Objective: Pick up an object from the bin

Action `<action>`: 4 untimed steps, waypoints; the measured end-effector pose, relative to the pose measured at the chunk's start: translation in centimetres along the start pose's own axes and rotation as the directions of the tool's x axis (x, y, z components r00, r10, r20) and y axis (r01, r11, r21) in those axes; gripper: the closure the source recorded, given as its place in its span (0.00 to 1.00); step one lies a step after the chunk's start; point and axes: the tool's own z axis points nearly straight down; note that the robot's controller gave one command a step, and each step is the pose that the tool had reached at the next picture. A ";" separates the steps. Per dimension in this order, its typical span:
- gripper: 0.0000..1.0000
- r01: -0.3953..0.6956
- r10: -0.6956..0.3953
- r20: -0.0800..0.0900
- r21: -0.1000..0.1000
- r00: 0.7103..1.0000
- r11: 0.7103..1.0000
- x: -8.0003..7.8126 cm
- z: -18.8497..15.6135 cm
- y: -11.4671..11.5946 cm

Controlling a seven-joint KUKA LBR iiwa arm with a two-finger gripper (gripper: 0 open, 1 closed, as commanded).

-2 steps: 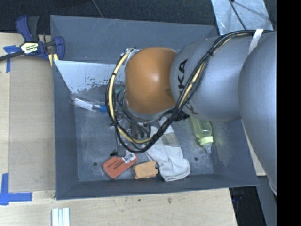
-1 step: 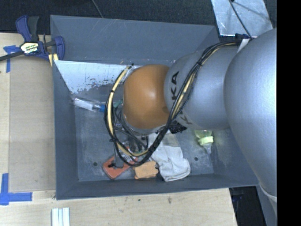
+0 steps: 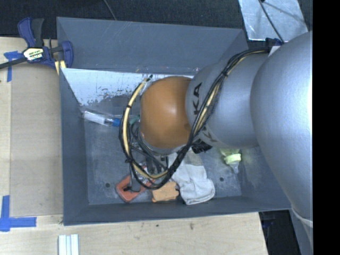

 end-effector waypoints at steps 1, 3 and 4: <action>0.00 0.034 -0.034 -0.010 0.004 0.999 0.999 1.0 -3.9 -4.4; 0.00 0.149 -0.149 0.009 0.001 0.989 0.989 -5.2 -3.3 -4.2; 0.00 0.247 -0.247 0.001 0.001 0.969 0.969 -1.6 0.1 -6.5</action>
Offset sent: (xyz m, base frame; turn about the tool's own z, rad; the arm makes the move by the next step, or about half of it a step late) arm 0.0654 -0.0388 0.0557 -0.1596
